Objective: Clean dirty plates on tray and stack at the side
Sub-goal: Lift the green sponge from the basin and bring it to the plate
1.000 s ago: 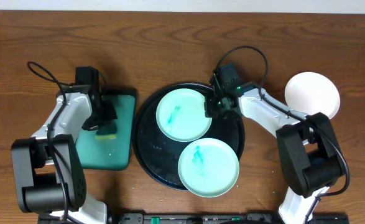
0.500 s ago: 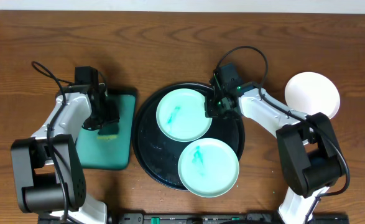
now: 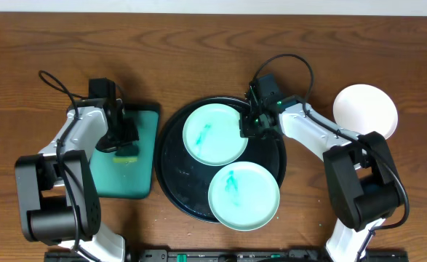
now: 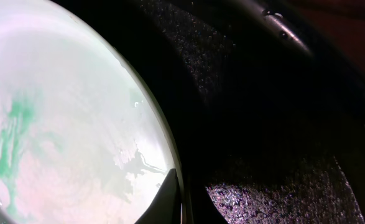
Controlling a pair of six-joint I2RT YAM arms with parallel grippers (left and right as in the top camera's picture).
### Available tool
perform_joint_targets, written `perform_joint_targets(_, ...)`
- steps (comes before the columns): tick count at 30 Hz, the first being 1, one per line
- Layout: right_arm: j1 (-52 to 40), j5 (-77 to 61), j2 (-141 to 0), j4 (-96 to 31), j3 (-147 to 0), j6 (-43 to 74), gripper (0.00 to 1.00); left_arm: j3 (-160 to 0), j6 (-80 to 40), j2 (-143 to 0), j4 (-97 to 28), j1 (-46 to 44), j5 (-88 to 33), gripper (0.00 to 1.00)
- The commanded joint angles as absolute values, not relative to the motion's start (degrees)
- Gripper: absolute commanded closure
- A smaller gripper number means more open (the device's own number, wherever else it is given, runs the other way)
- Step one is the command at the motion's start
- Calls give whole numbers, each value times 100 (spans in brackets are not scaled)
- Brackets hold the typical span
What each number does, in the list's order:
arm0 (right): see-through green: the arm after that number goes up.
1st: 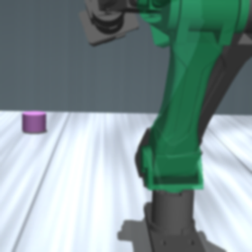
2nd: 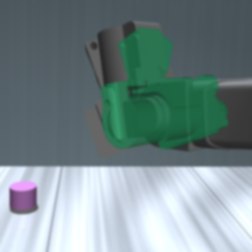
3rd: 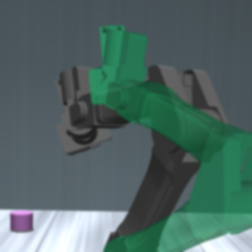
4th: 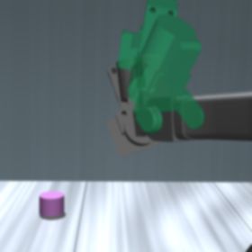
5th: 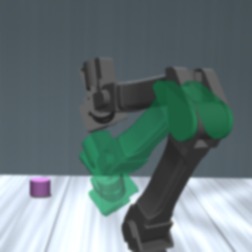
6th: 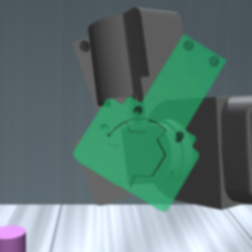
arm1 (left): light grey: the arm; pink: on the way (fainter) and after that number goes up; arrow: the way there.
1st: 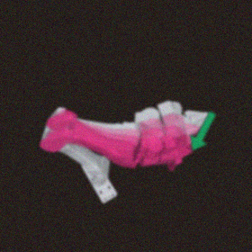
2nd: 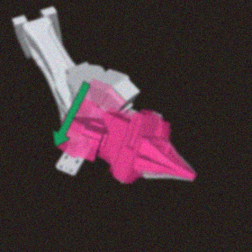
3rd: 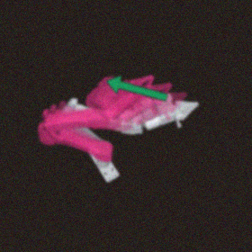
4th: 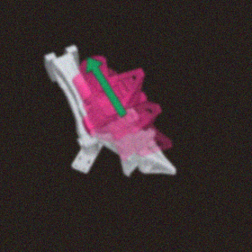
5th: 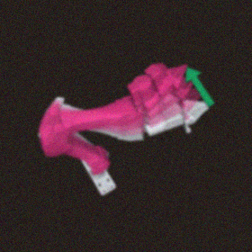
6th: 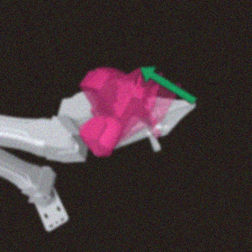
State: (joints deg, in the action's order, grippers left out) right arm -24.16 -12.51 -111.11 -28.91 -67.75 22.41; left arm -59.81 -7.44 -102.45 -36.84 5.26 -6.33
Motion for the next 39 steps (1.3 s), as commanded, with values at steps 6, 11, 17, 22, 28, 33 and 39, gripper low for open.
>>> perform_joint_targets(6,-2449,-1100,-11170,-3030,-6770,2327,99,-5896,-753,-10143,-3726,467,-838,93)
perform_joint_targets(11,-2449,-1098,-11170,-3068,-6770,2307,99,-5894,-753,-9091,-3745,307,-832,93)
perform_joint_targets(17,-2449,-1096,-11170,-3076,-6770,2261,99,-5894,-751,-7725,-3747,47,-508,93)
perform_joint_targets(22,-2449,-1098,-11170,-3068,-6770,2220,99,-5894,-749,-6932,-3710,-80,38,93)
perform_joint_targets(28,-2449,-1096,-11170,-3041,-6770,2217,99,-5894,-598,-6445,-3540,-80,95,93)
perform_joint_targets(33,-2449,-1096,-11170,-3039,-6770,2200,99,-5894,-399,-6320,-3395,-80,97,93)
perform_joint_targets(39,-2447,-1096,-11170,-3039,-6770,2200,99,-5894,-340,-6320,-3361,-80,97,93)
